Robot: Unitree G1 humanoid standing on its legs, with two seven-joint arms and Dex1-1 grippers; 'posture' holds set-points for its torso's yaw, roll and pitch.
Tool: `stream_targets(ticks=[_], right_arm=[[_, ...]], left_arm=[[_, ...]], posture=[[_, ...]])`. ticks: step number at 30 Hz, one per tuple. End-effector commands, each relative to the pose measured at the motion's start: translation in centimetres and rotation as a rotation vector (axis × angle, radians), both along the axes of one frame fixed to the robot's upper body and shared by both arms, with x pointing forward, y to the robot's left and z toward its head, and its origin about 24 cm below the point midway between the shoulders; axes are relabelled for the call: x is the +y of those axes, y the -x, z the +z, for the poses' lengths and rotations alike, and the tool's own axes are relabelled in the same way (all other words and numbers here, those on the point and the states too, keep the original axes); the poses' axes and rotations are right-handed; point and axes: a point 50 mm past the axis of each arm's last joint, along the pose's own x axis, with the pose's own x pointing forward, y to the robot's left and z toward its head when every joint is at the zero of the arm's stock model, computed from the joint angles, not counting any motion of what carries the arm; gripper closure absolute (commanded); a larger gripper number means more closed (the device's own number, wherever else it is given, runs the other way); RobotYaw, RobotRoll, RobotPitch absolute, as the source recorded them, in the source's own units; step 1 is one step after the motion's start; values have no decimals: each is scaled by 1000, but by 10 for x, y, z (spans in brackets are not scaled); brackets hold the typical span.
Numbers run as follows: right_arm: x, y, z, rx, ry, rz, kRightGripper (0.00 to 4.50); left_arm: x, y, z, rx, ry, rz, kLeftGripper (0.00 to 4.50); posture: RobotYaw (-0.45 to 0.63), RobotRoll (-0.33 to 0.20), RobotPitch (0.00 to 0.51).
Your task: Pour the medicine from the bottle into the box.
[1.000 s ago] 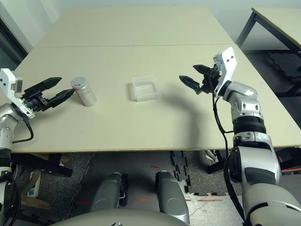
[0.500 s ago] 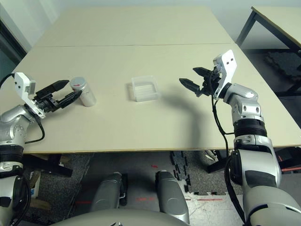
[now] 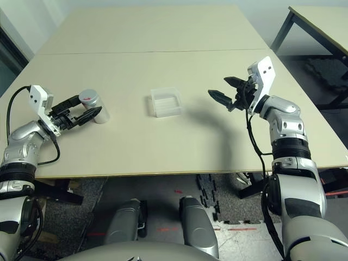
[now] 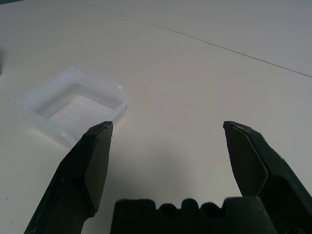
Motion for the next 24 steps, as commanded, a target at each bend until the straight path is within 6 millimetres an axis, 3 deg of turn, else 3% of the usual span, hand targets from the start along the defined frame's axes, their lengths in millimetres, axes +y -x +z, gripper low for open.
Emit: stream_targets(ticks=[1, 8, 13, 18, 21, 24], right_arm=[[-1, 2, 2, -4, 6, 4, 0], [0, 3, 3, -7, 6, 6, 0], [-1, 6, 1, -1, 9, 7, 0], [2, 4, 8, 12, 17, 24, 0], [19, 1, 17, 47, 33, 93, 0], [53, 2, 28, 81, 41, 242, 0]], left_arm=[[-6, -3, -9, 21, -7, -11, 29], [-11, -7, -16, 34, -18, -23, 29], [-13, -8, -21, 48, -4, -38, 1701], [-14, -8, -18, 69, -6, -96, 1855], [-21, -10, -7, 90, 2, -215, 1855], [-35, -9, 3, 124, -3, -378, 1855]], posture=[[-94, 0, 119], [-110, 0, 110], [-116, 0, 104], [-109, 0, 103], [-103, 0, 100], [-91, 0, 97]])
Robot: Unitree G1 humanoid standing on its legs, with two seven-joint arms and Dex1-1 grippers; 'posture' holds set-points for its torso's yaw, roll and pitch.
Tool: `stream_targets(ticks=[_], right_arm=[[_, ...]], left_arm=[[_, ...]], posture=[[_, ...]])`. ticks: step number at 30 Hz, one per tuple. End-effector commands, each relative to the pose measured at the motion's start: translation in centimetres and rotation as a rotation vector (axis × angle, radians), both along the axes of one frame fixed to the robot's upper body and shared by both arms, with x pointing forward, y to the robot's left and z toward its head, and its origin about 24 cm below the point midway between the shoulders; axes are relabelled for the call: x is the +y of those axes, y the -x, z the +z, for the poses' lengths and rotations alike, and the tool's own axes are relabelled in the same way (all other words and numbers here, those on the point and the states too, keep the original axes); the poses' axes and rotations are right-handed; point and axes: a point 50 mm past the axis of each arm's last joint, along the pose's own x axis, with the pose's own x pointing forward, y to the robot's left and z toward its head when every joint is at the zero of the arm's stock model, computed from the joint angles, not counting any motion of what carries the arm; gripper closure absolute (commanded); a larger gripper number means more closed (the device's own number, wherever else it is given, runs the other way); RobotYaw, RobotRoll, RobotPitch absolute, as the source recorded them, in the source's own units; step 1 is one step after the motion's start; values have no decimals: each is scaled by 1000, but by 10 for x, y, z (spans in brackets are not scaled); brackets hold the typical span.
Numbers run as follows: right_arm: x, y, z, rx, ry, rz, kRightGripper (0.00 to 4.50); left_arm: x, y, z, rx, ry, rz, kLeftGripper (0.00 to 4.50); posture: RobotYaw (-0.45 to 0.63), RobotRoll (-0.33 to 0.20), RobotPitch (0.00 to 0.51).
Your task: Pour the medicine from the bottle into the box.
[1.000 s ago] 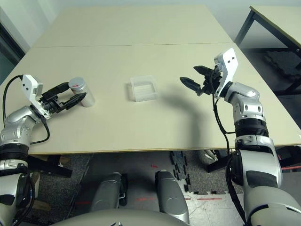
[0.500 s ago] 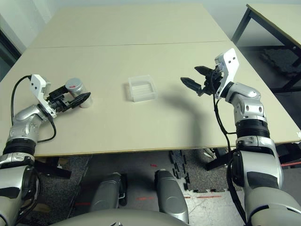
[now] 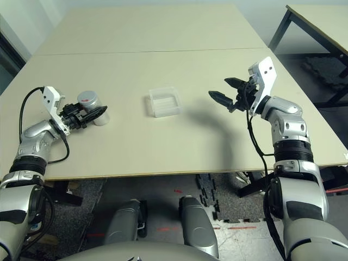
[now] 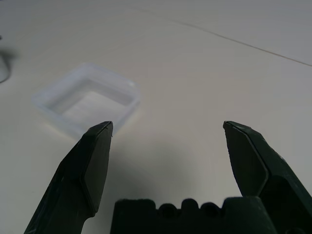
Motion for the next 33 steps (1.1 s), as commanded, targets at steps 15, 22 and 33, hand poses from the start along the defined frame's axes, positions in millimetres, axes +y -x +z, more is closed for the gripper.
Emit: stream_targets(ticks=[15, 22, 33], right_arm=[[138, 9, 42, 58, -12, 444, 0], [165, 13, 44, 84, -22, 502, 0], [182, 21, 50, 122, -63, 604, 0]], left_arm=[[-66, -9, 54, -38, -68, -488, 1855], [-77, -12, 58, -53, -87, -543, 1855], [-85, -14, 59, -57, -92, -583, 1855]], posture=[[-75, 0, 97], [-85, 0, 101], [-84, 0, 107]])
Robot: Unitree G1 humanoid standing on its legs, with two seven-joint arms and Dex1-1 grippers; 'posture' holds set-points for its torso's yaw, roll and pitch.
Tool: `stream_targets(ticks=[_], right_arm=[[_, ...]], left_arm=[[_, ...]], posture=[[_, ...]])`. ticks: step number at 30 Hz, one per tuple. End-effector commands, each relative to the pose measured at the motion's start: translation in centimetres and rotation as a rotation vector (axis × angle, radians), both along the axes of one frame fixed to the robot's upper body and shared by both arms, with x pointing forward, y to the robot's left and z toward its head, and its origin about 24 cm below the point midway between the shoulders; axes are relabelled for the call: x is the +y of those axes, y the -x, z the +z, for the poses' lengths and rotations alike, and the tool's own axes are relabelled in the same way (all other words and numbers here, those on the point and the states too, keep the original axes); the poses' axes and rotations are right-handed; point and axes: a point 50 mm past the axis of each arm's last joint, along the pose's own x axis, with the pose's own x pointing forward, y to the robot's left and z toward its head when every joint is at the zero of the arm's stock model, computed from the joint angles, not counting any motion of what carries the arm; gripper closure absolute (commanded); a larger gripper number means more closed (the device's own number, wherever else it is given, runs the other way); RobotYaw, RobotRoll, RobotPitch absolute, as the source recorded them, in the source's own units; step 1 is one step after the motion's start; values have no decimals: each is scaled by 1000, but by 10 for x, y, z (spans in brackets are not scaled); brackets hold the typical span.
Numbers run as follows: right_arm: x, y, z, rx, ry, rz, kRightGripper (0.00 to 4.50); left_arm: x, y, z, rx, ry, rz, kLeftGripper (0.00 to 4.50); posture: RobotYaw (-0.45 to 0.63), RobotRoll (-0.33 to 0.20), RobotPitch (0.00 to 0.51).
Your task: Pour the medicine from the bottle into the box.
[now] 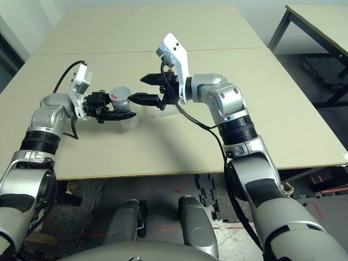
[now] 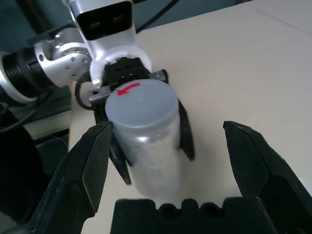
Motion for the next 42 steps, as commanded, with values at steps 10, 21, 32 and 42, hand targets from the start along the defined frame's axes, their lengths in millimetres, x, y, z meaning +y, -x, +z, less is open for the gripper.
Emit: stream_targets(ticks=[10, 21, 32, 42], right_arm=[[21, 13, 11, -1, -16, 112, 0], [25, 8, 9, -25, -27, 96, 1559], [22, 9, 5, -68, -33, 221, 4500], [21, 14, 10, -78, -26, 252, 2869]], left_arm=[[-8, -2, 0, -13, -26, -43, 1855], [-13, -1, -1, -11, -14, -68, 1855], [-14, 1, 9, -15, 3, -99, 1855], [-12, 1, 7, -13, -1, -91, 1855]], posture=[[-79, 0, 113], [-73, 0, 110], [-56, 0, 107], [-60, 0, 105]])
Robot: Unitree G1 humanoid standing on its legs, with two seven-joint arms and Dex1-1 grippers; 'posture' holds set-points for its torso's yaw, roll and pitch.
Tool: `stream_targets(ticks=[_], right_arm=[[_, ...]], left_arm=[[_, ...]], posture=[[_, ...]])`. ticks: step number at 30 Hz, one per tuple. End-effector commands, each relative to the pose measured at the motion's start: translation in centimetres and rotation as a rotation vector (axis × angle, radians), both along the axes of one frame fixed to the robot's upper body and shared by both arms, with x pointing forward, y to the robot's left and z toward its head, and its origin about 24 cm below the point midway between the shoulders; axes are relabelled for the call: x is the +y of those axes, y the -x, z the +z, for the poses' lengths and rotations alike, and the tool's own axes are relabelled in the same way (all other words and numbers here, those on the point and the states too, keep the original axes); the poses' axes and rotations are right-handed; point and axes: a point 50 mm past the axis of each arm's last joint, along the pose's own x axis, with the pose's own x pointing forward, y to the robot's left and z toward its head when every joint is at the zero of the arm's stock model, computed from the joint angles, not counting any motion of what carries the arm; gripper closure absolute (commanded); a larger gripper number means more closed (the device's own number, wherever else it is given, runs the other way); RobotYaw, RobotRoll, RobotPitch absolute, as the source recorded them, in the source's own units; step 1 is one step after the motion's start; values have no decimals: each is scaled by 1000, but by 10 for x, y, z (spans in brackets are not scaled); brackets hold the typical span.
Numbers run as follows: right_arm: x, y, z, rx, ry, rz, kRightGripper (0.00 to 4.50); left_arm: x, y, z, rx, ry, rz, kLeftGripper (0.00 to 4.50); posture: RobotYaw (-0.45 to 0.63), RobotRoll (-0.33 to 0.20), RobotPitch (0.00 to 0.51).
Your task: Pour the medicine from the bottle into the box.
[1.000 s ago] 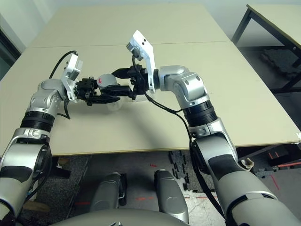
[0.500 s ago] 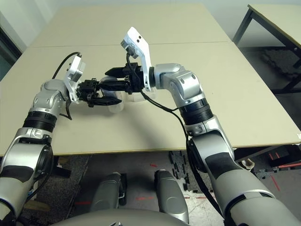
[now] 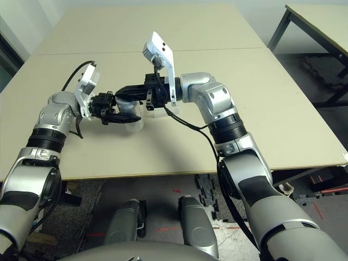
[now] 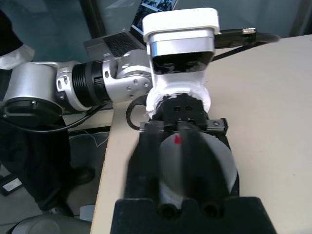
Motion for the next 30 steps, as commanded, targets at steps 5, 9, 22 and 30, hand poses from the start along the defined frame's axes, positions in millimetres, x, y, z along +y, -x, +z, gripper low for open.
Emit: stream_targets(ticks=[5, 9, 22, 30], right_arm=[[1, 2, 3, -20, 27, 5, 991], [0, 0, 5, -39, 36, -17, 0], [-2, -10, -5, -67, 82, -61, 0], [0, -9, -5, -42, 62, -34, 364]], left_arm=[[1, 0, 9, -39, 3, -6, 1855], [1, 0, 9, -43, -1, -8, 1855], [-3, 1, 17, -68, 4, -30, 1855], [-4, 2, 18, -69, 6, -36, 1855]], posture=[[-61, 0, 104], [-59, 0, 104], [-56, 0, 100], [-50, 0, 98]])
